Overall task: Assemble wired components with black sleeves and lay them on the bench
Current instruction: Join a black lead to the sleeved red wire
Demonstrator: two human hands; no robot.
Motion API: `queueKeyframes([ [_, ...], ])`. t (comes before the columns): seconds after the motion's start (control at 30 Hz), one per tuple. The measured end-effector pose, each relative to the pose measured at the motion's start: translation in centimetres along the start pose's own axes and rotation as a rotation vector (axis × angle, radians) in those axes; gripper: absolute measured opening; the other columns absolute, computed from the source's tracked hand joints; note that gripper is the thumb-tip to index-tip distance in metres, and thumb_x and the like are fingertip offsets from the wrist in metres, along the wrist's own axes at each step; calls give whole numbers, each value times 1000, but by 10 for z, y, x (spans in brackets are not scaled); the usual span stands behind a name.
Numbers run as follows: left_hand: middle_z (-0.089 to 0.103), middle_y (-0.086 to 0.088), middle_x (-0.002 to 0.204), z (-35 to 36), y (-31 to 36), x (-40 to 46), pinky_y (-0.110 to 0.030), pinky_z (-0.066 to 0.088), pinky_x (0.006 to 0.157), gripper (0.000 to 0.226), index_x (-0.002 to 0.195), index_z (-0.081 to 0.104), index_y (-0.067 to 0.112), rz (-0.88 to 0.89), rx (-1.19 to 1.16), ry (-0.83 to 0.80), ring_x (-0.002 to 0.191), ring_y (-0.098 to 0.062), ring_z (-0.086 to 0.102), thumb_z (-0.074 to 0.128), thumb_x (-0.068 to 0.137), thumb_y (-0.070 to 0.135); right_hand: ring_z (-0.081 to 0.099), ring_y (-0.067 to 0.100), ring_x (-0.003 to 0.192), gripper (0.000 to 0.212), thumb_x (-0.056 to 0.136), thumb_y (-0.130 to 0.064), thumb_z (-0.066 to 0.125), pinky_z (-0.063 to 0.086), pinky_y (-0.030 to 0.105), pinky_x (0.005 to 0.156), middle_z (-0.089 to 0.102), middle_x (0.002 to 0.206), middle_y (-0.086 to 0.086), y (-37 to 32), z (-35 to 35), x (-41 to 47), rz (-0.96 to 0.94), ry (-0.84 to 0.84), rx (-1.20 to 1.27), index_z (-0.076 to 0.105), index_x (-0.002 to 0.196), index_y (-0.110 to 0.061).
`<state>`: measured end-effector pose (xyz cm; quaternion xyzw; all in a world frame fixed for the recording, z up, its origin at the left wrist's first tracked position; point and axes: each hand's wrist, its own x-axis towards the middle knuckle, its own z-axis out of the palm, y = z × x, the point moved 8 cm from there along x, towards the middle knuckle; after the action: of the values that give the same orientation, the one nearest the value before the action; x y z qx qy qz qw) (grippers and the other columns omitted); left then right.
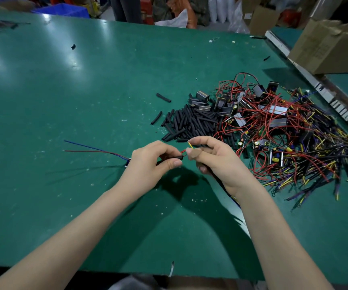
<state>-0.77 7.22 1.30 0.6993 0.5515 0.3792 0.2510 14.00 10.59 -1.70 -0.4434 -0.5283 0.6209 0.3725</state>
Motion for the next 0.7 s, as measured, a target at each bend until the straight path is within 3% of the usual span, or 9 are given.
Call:
queueKeyframes([
  [0.13, 64, 15, 84, -4, -2, -2, -4, 37, 75, 10, 88, 69, 26, -20, -67, 29, 83, 2, 58, 73, 81, 19, 42, 7, 47, 19, 84, -14, 71, 38, 16, 48, 64, 67, -9, -3, 3, 0, -29, 20, 0, 62, 100, -20],
  [0.43, 67, 16, 83, -6, -4, -2, -4, 40, 71, 10, 85, 67, 35, -111, -117, 124, 79, 4, 58, 72, 82, 26, 45, 2, 51, 17, 85, -12, 70, 37, 14, 48, 59, 64, -13, -17, 11, -3, -176, 103, -76, 61, 94, -23],
  [0.7, 68, 23, 76, -3, -9, -7, -7, 43, 71, 15, 81, 68, 34, -148, -221, 129, 73, 5, 61, 76, 78, 22, 45, 7, 50, 19, 85, -11, 70, 39, 16, 49, 62, 66, -11, -7, 9, -4, -107, 26, 1, 62, 98, -22],
])
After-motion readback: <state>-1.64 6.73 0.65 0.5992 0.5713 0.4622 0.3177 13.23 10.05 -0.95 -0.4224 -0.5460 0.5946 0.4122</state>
